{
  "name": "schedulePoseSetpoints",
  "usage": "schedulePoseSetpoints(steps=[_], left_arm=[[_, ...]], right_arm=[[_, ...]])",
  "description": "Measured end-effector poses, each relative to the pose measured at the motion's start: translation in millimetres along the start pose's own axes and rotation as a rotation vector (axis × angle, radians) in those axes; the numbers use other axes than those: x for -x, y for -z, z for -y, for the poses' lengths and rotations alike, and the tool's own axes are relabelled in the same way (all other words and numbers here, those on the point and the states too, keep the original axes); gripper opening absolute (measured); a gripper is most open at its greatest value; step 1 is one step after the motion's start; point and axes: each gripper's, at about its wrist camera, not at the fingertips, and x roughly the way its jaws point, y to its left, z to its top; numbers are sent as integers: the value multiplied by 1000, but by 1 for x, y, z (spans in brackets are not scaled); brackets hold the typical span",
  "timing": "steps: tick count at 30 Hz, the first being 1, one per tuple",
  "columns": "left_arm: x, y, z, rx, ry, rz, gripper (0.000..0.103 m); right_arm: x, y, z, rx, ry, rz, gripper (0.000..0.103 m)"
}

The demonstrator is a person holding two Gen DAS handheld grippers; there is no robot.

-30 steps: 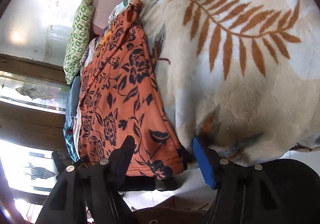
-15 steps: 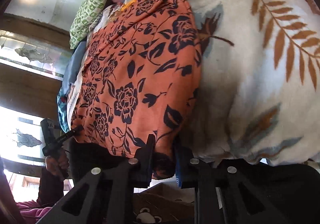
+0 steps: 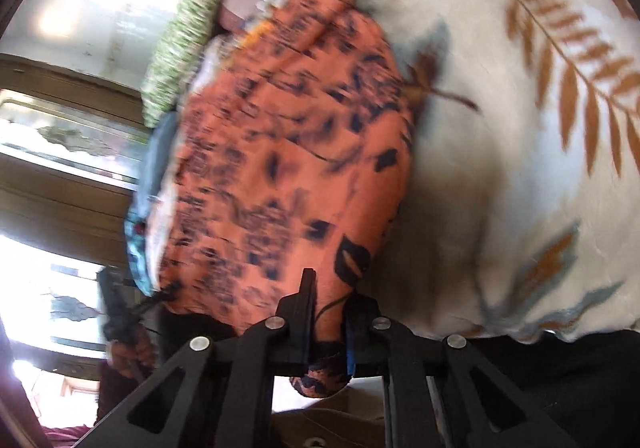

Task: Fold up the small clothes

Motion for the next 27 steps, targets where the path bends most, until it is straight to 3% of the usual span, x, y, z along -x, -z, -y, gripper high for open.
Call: schedulePoseSetpoints(steps=[5,11,16,21,24,26,27], left_arm=[[33,-42,-9,100,198,52,6],[43,-127,-25,201,314,102,6],[7,-221,-47,274,300,92,6],[-54,-312,-60,357,267,64,6],[-90,-349,-72,410,246,47,7],[-119,-363,-81,464,206,-8,8],[-134,-366,-89,511,228,-46,9]], right_arm=[[24,-22,-30,3,-144,71,12],[38,-89,-43,-40,-256,178,12],[21,-182,-48,-85,-285,297,12],[-27,-286,-35,-131,-310,378,12],[-64,-341,-14,-205,-310,395,12],[-87,-367,3,-253,-300,378,12],[-102,-379,13,-290,-296,357,13]])
